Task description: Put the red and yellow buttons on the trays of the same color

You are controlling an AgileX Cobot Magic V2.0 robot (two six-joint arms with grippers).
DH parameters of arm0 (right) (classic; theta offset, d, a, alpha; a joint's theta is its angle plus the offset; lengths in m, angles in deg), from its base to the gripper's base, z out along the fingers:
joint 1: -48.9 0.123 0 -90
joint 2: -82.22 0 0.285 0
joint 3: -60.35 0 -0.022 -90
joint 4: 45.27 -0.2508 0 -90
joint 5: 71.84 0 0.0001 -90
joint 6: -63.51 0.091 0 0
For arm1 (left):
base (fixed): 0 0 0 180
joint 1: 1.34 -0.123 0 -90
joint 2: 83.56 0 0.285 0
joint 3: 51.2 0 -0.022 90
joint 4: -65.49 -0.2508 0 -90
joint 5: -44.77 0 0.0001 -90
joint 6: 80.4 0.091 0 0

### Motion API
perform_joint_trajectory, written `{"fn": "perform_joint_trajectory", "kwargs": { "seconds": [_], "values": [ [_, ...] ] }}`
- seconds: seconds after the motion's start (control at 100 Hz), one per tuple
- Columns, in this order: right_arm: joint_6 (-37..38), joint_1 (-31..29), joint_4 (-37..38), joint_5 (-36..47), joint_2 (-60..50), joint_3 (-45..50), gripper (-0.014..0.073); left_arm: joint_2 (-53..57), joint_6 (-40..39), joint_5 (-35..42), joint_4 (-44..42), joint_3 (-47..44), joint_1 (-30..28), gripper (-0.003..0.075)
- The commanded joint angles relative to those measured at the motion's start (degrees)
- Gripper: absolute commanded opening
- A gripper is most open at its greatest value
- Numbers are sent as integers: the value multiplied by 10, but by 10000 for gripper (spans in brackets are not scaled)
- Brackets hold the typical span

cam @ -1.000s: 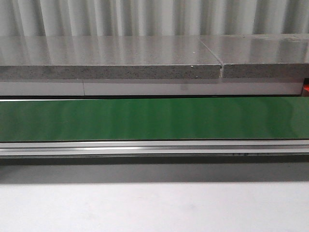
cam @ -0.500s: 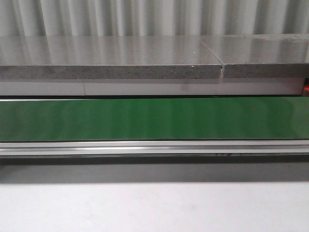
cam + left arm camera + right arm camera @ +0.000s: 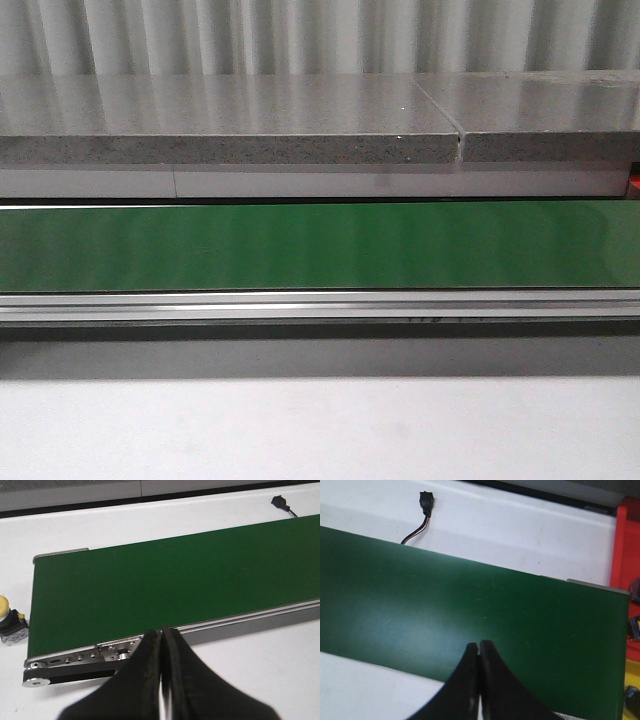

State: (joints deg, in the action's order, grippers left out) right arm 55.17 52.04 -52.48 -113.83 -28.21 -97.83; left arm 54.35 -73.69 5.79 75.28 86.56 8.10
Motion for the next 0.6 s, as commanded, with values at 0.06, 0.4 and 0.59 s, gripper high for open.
{"fn": "perform_joint_trajectory", "kwargs": {
  "seconds": [0.06, 0.4, 0.59],
  "values": [
    [-7, 0, 2, 40, -87, 41, -68, 0, 1, 43, 8, 15, 4, -20],
    [-7, 0, 2, 47, -290, 152, -68, 0, 1, 64, 8, 14, 4, -20],
    [-7, 0, 2, 40, -391, 197, -68, 0, 1, 77, 8, 14, 4, -20]
  ]
}}
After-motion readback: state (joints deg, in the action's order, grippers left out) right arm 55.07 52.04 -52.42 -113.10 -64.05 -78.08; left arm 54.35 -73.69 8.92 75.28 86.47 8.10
